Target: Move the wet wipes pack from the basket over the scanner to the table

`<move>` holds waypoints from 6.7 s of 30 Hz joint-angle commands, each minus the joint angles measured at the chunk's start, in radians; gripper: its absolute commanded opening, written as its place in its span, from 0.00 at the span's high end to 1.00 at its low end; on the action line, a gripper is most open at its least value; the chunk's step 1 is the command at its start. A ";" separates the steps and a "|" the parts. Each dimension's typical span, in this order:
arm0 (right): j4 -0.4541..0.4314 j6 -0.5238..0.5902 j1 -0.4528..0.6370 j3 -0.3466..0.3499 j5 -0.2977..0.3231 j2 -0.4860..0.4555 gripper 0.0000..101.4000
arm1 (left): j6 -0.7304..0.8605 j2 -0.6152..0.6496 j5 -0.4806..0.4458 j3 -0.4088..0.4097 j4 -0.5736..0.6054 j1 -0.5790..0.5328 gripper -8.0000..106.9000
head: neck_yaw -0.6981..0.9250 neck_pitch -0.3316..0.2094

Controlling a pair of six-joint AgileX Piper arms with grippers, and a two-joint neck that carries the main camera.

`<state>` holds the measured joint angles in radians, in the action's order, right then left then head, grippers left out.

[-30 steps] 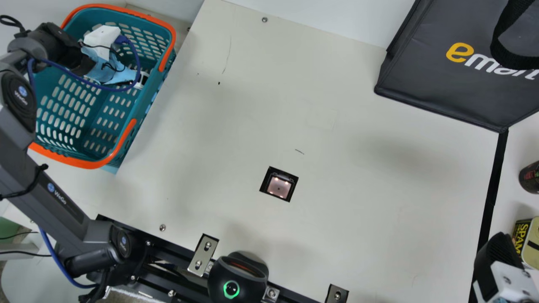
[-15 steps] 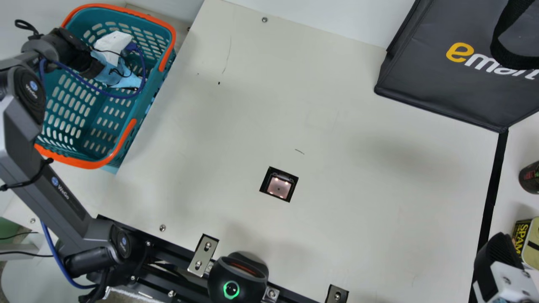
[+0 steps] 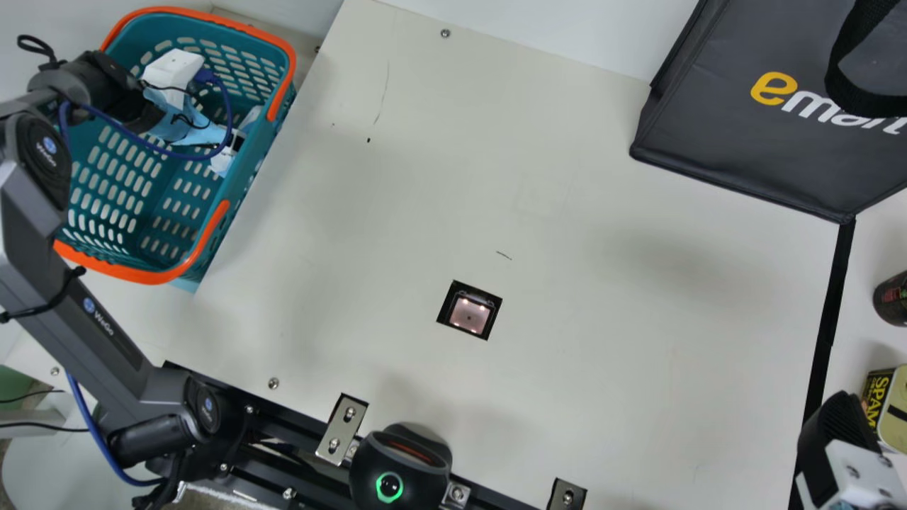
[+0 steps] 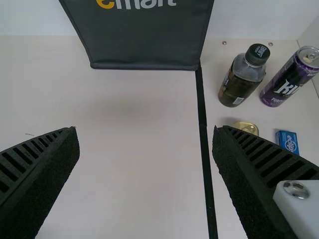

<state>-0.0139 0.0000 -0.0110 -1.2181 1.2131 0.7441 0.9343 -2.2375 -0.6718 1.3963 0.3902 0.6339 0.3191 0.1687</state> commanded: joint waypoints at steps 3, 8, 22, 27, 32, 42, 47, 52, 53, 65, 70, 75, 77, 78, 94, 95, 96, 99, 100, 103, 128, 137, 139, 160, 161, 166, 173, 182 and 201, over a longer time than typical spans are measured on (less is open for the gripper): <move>0.000 0.000 0.000 0.000 0.000 0.000 0.06 | 0.064 0.024 -0.043 -0.007 0.054 0.003 0.15 | 0.002 -0.030; 0.000 0.000 0.000 0.000 0.000 0.000 0.06 | 0.118 0.040 -0.057 -0.020 0.054 -0.008 0.15 | 0.002 -0.030; 0.000 0.000 0.000 0.000 0.001 0.000 0.06 | 0.158 -0.025 -0.012 -0.016 0.019 -0.069 0.15 | 0.002 -0.030; 0.000 0.000 0.000 0.000 0.001 0.000 0.06 | 0.150 -0.053 0.012 -0.007 0.002 -0.084 0.15 | 0.002 -0.030; 0.000 0.000 0.000 0.000 0.001 0.000 0.06 | 0.141 -0.073 0.031 0.000 -0.010 -0.097 0.15 | 0.002 -0.030; 0.000 0.000 0.000 0.000 0.001 0.000 0.06 | 0.039 -0.057 0.095 -0.026 -0.016 -0.115 0.67 | 0.002 -0.030; 0.000 0.000 0.000 0.000 0.001 0.000 0.06 | -0.107 0.028 0.149 -0.104 -0.053 -0.121 0.96 | 0.002 -0.030; 0.000 0.000 0.000 0.000 0.001 0.000 0.06 | -0.323 0.135 0.190 -0.204 -0.164 -0.124 1.00 | 0.002 -0.030; 0.000 0.000 0.000 0.000 0.001 0.000 0.06 | -0.369 0.156 0.195 -0.222 -0.191 -0.122 1.00 | 0.002 -0.030; 0.000 0.000 0.000 0.000 0.000 0.000 0.06 | -0.921 0.382 0.181 -0.358 -0.510 -0.128 1.00 | 0.002 -0.030; 0.000 0.000 0.000 0.000 0.000 0.000 0.06 | -1.057 0.492 0.156 -0.378 -0.547 -0.151 1.00 | 0.002 -0.030; 0.000 0.000 0.000 0.000 0.000 0.000 0.06 | -1.159 0.612 0.120 -0.373 -0.560 -0.181 1.00 | 0.002 -0.030; 0.000 0.000 0.000 0.000 0.000 0.000 0.06 | -1.197 0.655 0.101 -0.363 -0.572 -0.198 1.00 | 0.002 -0.030; 0.000 0.000 0.000 0.000 0.000 0.000 0.06 | -1.212 0.673 0.092 -0.357 -0.577 -0.206 1.00 | 0.002 -0.030; 0.000 0.000 0.000 0.000 0.000 0.000 0.06 | -1.201 0.829 -0.187 -0.201 -0.436 -0.433 1.00 | 0.002 -0.030; 0.000 0.000 0.000 0.000 0.000 0.000 0.06 | -1.197 0.834 -0.208 -0.194 -0.424 -0.452 1.00 | 0.002 -0.030; 0.000 0.000 0.000 0.000 0.000 0.000 0.06 | -1.196 0.840 -0.227 -0.188 -0.414 -0.473 1.00 | 0.002 -0.030; 0.000 0.000 0.000 0.000 0.000 0.000 0.06 | -1.202 0.853 -0.281 -0.172 -0.389 -0.538 1.00 | 0.002 -0.030; 0.000 0.000 0.000 0.000 0.000 0.000 0.06 | -1.207 0.857 -0.297 -0.168 -0.382 -0.560 1.00 | 0.002 -0.030; 0.000 0.000 0.000 0.000 0.000 0.000 0.06 | -1.232 0.865 -0.344 -0.155 -0.366 -0.631 1.00 | 0.002 -0.030; 0.000 0.000 0.000 0.000 0.002 0.000 0.06 | -1.647 0.789 -0.458 -0.125 -0.370 -1.261 1.00 | 0.002 -0.030; 0.000 0.000 0.000 0.000 0.002 0.000 0.06 | -1.798 0.696 -0.422 -0.128 -0.408 -1.419 1.00 | 0.002 -0.030; 0.000 0.000 0.000 0.000 0.002 0.000 0.06 | -1.827 0.675 -0.412 -0.134 -0.418 -1.442 1.00 | 0.002 -0.030; 0.000 0.000 0.000 0.000 0.001 0.000 0.06 | -2.015 0.512 -0.293 -0.239 -0.498 -1.553 0.97 | 0.002 -0.030; 0.000 0.000 0.000 0.000 0.001 0.000 0.06 | -2.020 0.509 -0.291 -0.242 -0.500 -1.556 0.94 | 0.002 -0.030; 0.000 0.000 0.000 0.000 0.001 0.000 0.06 | -2.033 0.493 -0.284 -0.250 -0.504 -1.563 0.80 | 0.002 -0.030; 0.000 0.000 0.000 0.000 0.001 0.000 0.06 | -2.032 0.479 -0.284 -0.250 -0.495 -1.562 0.59 | 0.002 -0.030; 0.000 0.000 0.000 0.000 0.001 0.000 0.06 | -1.999 0.484 -0.277 -0.252 -0.470 -1.546 0.33 | 0.002 -0.030; 0.000 0.000 0.000 0.000 0.002 0.000 0.06 | -1.612 0.793 -0.300 -0.294 -0.279 -1.286 0.15 | 0.002 -0.030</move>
<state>-0.0139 0.0000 -0.0110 -1.2181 1.2152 0.7441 -0.7401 -1.4850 -0.9731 1.1049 0.1032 -0.6954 0.3191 0.1672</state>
